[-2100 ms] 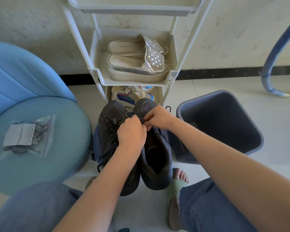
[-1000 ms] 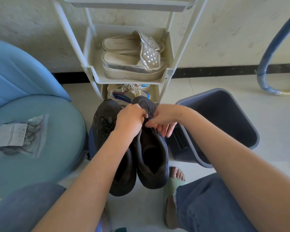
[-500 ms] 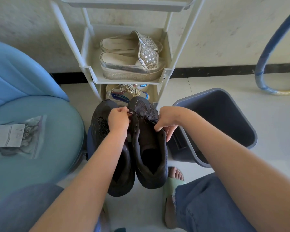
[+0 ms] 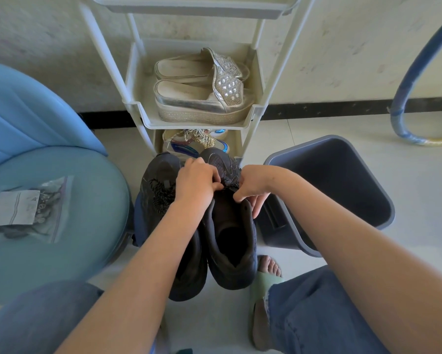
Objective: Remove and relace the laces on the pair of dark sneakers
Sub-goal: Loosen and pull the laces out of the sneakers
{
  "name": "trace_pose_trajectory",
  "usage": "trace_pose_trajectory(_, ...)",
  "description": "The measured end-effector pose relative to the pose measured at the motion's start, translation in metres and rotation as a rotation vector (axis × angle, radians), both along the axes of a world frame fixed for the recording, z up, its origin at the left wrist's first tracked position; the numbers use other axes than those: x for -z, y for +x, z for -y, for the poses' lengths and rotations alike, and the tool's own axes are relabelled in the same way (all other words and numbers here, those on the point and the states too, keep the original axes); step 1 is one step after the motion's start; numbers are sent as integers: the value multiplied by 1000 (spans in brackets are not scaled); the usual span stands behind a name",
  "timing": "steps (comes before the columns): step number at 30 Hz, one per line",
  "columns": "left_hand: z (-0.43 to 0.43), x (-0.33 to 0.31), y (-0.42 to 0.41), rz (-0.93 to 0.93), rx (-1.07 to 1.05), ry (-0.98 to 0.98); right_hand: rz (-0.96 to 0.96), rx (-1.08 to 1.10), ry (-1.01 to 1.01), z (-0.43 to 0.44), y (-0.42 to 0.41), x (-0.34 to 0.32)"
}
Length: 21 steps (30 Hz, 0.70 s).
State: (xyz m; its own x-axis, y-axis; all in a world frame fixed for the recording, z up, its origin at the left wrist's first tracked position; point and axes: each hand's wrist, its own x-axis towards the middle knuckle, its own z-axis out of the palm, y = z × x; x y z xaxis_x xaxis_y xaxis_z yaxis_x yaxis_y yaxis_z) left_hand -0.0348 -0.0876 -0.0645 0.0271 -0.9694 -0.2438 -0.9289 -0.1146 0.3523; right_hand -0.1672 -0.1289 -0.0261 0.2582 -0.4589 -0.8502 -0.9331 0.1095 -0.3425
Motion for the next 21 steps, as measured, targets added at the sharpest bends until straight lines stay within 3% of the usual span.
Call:
trace_pose_trajectory(5, 0, 5, -6, 115, 96, -43, 2, -5, -5, -1, 0, -1)
trace_pose_trajectory(8, -6, 15, -9, -52, -85, -102, -3, -11, -23, -2, 1, -2)
trace_pose_trajectory(10, -9, 14, -11, -392, -428, -163, -9, -18, -39, -2, 0, -2)
trace_pose_trajectory(13, -1, 0, -6, -1226, -1106, -199, -28, -34, -64, -4, 1, -1)
trace_pose_trajectory(14, 1, -6, -3, -1463, -1229, -198, -31, -38, -70, -4, 2, 0)
trace_pose_trajectory(15, 2, -10, -1, -1558, -1238, -207, -34, -41, -72, -4, 4, 0)
trace_pose_trajectory(16, 2, -13, 1, -1484, -1122, -229, -35, -42, -72, -4, 5, 1)
trace_pose_trajectory(19, -3, -13, -4, -595, -389, -217, -24, -32, -50, -3, 2, 3)
trace_pose_trajectory(21, -7, -6, -7, -226, -106, -77, -14, -13, -28, -3, -1, 3)
